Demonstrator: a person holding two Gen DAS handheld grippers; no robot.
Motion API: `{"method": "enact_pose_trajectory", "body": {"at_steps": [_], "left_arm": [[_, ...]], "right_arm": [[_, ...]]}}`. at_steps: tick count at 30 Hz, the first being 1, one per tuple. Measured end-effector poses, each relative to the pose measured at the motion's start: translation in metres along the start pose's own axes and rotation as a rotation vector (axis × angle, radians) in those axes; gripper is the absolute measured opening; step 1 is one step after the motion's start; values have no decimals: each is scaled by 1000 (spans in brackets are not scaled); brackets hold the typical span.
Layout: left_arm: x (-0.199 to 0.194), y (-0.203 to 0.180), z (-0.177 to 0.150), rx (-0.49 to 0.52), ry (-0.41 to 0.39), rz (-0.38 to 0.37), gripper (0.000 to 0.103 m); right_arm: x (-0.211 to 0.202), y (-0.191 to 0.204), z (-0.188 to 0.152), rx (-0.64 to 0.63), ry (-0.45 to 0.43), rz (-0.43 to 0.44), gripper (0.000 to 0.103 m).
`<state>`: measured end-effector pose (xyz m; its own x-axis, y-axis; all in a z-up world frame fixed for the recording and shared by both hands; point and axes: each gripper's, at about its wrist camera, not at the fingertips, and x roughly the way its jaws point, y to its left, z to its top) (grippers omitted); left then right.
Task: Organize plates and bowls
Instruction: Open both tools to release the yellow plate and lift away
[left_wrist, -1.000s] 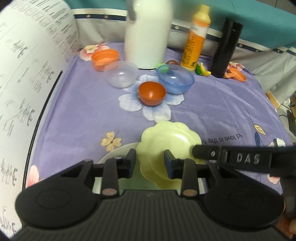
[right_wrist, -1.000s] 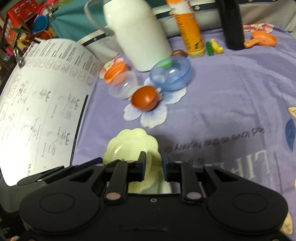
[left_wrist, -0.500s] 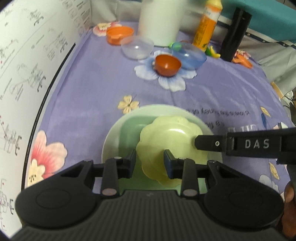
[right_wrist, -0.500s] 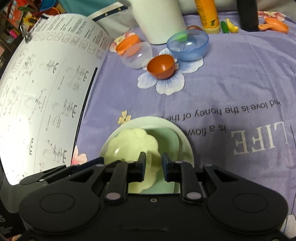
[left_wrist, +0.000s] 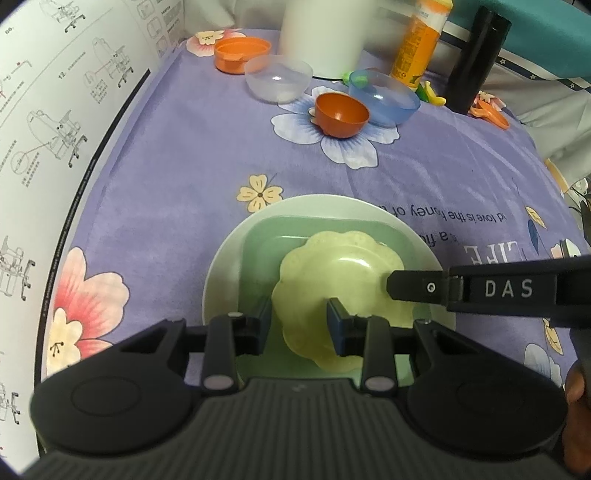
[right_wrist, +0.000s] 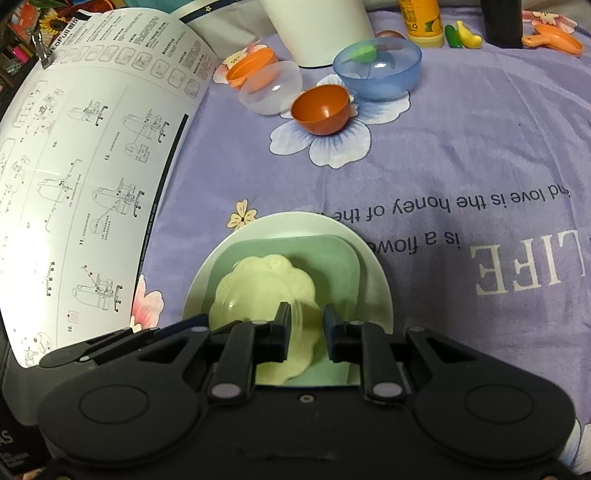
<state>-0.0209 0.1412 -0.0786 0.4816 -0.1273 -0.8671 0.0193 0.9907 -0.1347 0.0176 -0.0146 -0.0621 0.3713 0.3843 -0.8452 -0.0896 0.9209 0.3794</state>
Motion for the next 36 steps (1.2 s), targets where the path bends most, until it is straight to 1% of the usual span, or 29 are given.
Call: {"method": "enact_pose_trajectory", "body": {"at_steps": [2, 3, 4, 5, 6, 7, 8, 9, 10, 12, 13, 16, 18, 24, 36], "left_arm": [[1, 0, 0, -4, 1, -5, 34], [1, 0, 1, -5, -3, -5, 38], [0, 0, 1, -4, -7, -4, 49], [-1, 0, 1, -6, -13, -3, 57], [-4, 0, 1, -8, -26, 2, 68], [-7, 0, 2, -9, -39, 8, 76], [-11, 0, 2, -9, -53, 15, 81], [-14, 0, 3, -10, -65, 22, 93], [-17, 1, 4, -15, -78, 27, 103], [-22, 3, 7, -26, -101, 29, 103], [-23, 4, 9, -36, -101, 27, 103], [-21, 7, 12, -68, -87, 28, 103], [-20, 6, 12, -72, -82, 31, 103], [-22, -1, 9, -47, -85, 41, 103], [-26, -12, 8, -16, -89, 55, 103]], "right_arm": [[1, -1, 1, 0, 1, 2, 22], [2, -1, 1, -2, 0, 3, 24], [1, 0, 1, -7, -6, 2, 27], [0, 0, 2, -14, -14, 2, 28], [-2, 1, 2, -23, -24, 1, 32], [-4, 2, 3, -25, -32, 2, 46], [-7, 2, 4, -24, -45, 3, 58], [-11, 2, 5, -23, -62, 6, 78], [-16, 2, 5, -28, -87, 6, 88], [-24, 2, 7, -44, -119, -5, 94], [-26, 1, 8, -44, -124, -16, 103], [-31, -3, 9, -25, -134, -36, 103], [-32, -7, 8, -12, -131, -43, 103], [-35, -16, 4, 23, -131, -54, 103], [-47, -23, -1, 42, -153, -52, 103]]}}
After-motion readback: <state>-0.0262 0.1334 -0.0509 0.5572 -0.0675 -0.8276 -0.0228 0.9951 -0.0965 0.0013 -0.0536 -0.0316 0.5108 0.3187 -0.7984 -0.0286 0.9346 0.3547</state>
